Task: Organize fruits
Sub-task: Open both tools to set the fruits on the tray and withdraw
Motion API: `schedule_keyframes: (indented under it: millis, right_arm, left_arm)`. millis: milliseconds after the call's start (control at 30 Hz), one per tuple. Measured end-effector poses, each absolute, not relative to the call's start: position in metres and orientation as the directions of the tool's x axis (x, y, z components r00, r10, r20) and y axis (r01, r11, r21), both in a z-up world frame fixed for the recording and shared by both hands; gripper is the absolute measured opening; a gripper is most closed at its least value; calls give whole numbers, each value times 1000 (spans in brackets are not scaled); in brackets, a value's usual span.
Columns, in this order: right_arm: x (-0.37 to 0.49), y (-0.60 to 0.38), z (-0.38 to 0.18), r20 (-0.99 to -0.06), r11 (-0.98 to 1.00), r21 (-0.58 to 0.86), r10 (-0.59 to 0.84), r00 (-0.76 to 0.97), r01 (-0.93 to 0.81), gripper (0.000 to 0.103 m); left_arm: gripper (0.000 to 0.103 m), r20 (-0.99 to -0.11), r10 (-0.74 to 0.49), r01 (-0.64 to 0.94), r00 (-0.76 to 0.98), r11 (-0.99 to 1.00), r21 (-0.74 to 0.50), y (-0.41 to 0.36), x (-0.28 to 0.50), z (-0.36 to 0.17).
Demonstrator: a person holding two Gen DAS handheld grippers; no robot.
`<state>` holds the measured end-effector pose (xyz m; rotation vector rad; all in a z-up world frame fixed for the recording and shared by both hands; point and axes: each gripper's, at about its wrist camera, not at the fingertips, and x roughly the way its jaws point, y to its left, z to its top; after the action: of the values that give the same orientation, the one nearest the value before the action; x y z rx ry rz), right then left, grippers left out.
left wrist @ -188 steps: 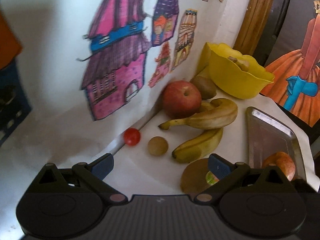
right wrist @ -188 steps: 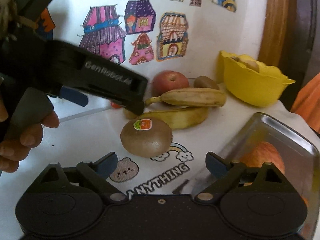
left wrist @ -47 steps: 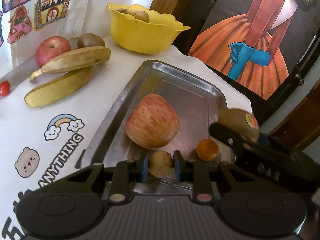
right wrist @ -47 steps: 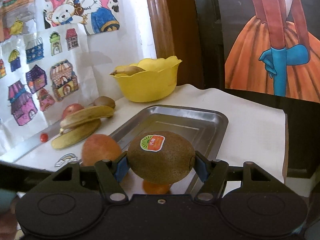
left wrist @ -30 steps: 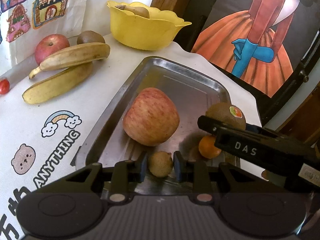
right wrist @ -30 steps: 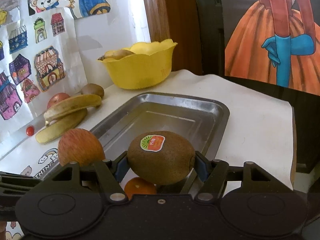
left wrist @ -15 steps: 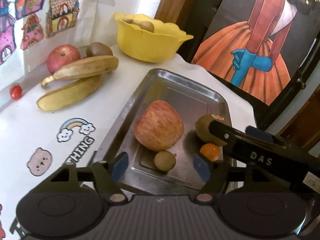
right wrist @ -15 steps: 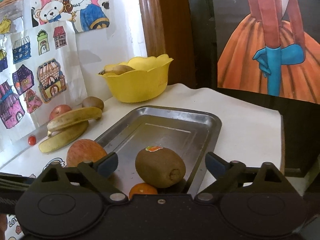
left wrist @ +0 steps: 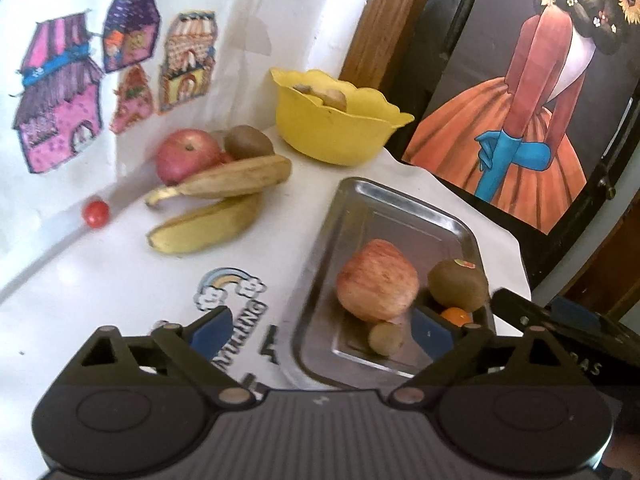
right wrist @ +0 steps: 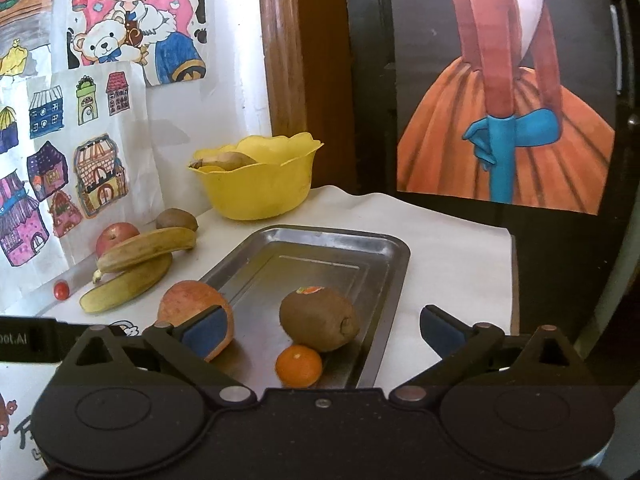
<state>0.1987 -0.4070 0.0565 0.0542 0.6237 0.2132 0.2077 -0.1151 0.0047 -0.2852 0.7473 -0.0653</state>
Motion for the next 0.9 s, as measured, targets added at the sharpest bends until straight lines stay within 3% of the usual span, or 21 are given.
schedule_keyframes:
  millis: [333, 900]
  right_arm:
    - [155, -378, 66, -591, 992, 91, 125, 797, -88, 102]
    - [108, -299, 56, -731, 993, 96, 115, 673, -66, 102]
  left_arm:
    - [102, -659, -148, -11, 737, 973, -230, -71, 192, 8]
    - [102, -718, -68, -54, 693, 988, -146, -9, 177, -7]
